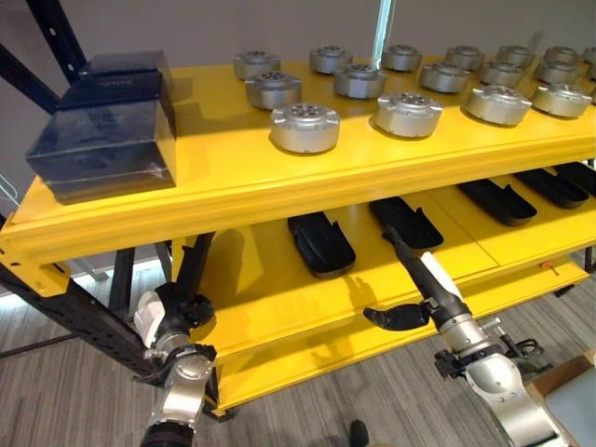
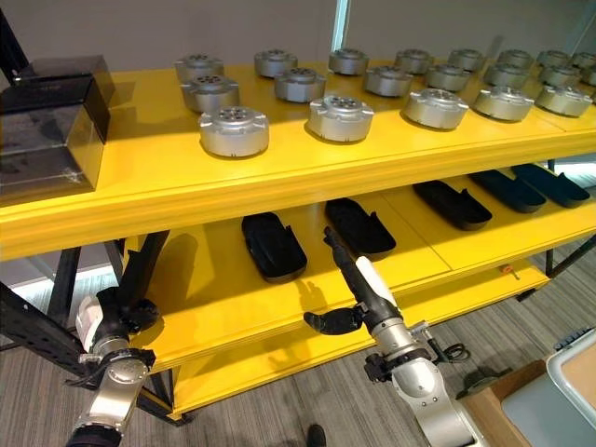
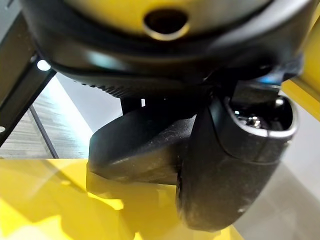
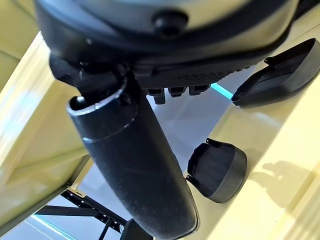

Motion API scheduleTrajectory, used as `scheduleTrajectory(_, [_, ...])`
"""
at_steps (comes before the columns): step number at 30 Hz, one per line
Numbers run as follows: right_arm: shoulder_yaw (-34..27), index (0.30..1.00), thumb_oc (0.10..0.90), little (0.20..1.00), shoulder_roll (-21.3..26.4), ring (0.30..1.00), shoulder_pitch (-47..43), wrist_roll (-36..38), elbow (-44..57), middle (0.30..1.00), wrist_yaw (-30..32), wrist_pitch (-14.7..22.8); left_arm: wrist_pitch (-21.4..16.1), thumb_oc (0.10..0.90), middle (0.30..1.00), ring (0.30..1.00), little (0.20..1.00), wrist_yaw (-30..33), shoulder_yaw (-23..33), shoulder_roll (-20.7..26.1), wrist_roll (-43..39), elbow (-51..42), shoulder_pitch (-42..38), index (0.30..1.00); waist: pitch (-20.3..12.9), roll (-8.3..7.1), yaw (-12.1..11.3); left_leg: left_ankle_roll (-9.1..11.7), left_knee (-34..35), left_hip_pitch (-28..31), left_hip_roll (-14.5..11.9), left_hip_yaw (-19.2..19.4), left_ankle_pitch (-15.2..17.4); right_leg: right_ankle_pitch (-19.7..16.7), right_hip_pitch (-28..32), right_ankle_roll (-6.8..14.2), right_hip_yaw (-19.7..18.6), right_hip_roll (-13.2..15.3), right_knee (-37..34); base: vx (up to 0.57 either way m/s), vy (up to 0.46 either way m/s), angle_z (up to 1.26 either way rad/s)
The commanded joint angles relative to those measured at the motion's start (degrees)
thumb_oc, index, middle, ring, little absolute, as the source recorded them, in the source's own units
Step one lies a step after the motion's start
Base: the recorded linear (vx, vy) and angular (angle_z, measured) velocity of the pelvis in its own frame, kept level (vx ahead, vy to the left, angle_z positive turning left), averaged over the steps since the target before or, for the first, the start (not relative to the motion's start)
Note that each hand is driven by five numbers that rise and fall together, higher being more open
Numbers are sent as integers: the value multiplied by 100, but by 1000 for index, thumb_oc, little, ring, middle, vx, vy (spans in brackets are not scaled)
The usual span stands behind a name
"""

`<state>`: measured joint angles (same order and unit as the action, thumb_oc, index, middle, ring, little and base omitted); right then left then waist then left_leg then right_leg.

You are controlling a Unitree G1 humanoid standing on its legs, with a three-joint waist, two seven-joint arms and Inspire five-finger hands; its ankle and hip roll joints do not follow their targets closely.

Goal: Move parts from the plastic box to the shelf.

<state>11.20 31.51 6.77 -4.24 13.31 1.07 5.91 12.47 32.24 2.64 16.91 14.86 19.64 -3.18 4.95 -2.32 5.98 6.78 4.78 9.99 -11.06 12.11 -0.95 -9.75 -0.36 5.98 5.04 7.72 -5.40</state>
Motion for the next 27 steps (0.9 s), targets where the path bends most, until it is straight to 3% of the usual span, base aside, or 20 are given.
scheduleTrajectory(1, [-203,1000,900,1000,25,1000,-507,227,760,1000,162,418,-357,400,300,300,300,452,448,693,488,-42,-768,300,-95,-104,-92,2,-32,231,6,-128,131,571,490,377,425,381,282,0,0,0])
scheduleTrajectory(4, [-219,1000,900,1000,39,1000,-465,243,778,1000,173,415,-374,400,300,300,300,418,387,708,470,-122,-839,300,-93,-101,-78,0,-32,241,0,-123,139,562,494,377,420,376,282,0,0,0])
scheduleTrajectory(6, [-226,1000,900,1000,38,1000,-455,248,772,1000,168,405,-379,641,638,638,638,387,369,709,463,-116,-859,638,-92,-102,-75,-3,-32,245,3,-123,140,558,497,375,418,377,280,0,0,0])
scheduleTrajectory(7, [-234,1000,900,1000,33,1000,-448,250,766,1000,169,403,-386,900,1000,1000,1000,386,371,711,466,-127,-870,1000,-93,-98,-73,-4,-31,249,4,-120,142,556,501,378,417,379,279,0,0,0])
scheduleTrajectory(27, [-305,1000,900,1000,6,1000,-443,278,799,1000,190,370,-554,900,1000,1000,1000,350,346,838,430,-898,-1216,1000,-102,-107,-52,-22,-46,221,46,-144,112,493,502,363,411,401,237,-12,-2,0])
